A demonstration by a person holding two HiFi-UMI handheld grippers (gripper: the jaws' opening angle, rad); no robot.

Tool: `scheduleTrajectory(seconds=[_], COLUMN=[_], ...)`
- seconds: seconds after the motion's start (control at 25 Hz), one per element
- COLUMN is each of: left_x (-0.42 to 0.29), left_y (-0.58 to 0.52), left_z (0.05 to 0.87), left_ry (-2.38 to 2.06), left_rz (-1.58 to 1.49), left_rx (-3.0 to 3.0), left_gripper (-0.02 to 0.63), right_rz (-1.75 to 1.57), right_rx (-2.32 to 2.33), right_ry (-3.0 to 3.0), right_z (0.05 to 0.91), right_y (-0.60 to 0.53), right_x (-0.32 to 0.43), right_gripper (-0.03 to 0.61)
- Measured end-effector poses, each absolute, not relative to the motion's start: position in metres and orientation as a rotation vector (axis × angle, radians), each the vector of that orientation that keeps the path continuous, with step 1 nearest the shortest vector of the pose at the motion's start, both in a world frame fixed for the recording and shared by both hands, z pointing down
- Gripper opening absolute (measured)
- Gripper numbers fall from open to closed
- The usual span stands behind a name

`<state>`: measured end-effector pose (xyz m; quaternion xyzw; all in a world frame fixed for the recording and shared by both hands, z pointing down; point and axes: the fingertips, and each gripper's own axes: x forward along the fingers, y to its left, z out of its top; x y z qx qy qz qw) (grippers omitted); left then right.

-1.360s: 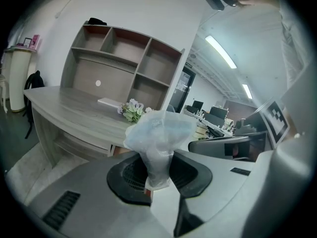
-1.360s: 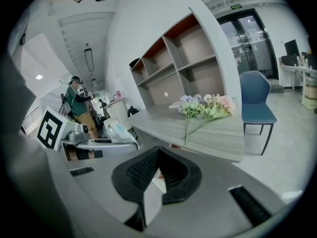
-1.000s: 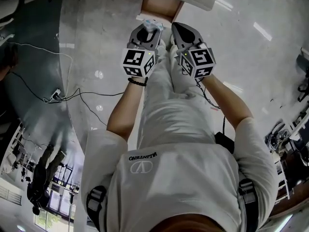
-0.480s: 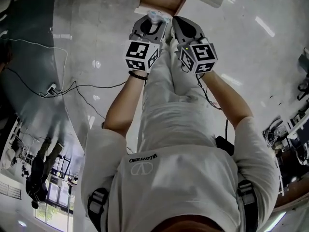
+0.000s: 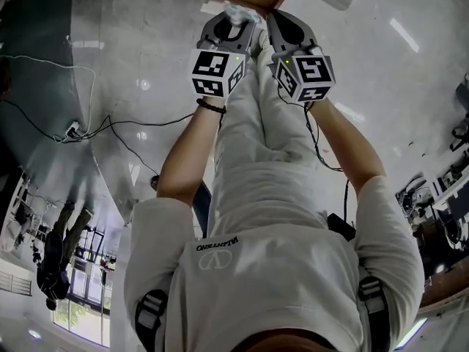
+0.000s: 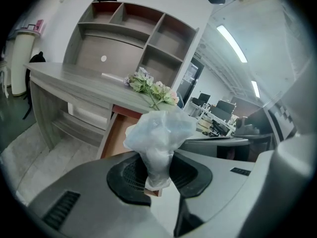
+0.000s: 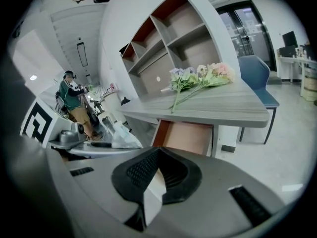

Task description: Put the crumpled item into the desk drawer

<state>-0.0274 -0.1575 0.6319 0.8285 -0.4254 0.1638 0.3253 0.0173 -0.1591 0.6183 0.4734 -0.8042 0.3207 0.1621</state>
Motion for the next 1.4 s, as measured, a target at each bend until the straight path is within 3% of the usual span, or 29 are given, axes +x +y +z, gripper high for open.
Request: scheduleTrajectory(seconds=[1.4], left_x=[-0.04], left_y=[-0.174], left_z=[0.743], left_ry=[-1.203], left_rz=[0.493], left_rx=[2.03], left_gripper=[0.097], right_rz=[0.987], right_rx=[1.365], right_ry=[-2.237], right_z=[0.717], right_y=[-0.174], right_x=[0.005], right_gripper=[-0.002])
